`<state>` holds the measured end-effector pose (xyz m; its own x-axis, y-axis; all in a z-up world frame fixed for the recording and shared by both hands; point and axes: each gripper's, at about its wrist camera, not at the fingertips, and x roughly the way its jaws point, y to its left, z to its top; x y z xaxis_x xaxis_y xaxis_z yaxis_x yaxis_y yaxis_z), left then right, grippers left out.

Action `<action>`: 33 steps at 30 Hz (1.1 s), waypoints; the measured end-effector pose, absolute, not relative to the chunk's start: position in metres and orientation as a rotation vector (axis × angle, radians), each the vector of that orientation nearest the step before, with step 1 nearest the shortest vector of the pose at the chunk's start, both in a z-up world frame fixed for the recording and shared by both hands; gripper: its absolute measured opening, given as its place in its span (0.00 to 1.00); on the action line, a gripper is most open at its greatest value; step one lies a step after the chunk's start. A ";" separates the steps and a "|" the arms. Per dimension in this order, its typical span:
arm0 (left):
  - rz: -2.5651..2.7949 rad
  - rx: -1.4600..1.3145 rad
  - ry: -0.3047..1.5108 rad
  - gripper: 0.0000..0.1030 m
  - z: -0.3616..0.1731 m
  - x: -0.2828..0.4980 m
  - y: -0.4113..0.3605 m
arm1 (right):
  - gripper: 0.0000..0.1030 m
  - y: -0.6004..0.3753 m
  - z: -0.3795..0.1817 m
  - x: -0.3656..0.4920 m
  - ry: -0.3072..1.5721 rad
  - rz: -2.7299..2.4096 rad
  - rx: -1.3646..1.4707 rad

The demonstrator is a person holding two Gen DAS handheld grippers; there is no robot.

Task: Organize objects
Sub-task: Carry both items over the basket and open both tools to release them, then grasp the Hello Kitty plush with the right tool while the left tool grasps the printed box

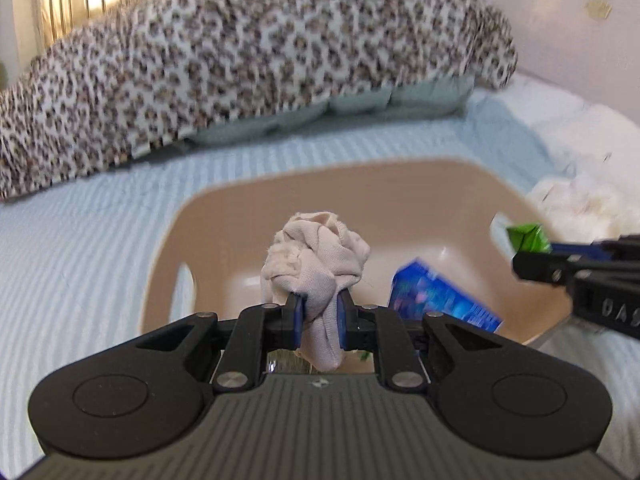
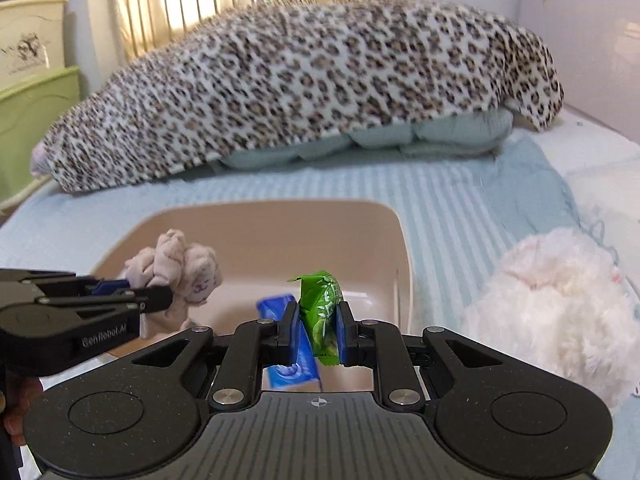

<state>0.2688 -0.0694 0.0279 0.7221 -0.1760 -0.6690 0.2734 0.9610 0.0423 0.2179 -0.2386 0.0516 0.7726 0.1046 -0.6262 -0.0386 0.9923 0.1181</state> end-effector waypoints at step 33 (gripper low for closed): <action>-0.173 0.204 0.821 0.84 0.040 0.195 0.010 | 1.00 -0.195 0.035 0.168 0.788 0.174 0.026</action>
<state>0.1955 0.0100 0.0399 0.6694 -0.0740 -0.7392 0.2311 0.9664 0.1125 0.1683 -0.1953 0.0354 0.6916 0.1656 -0.7031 -0.1464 0.9853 0.0880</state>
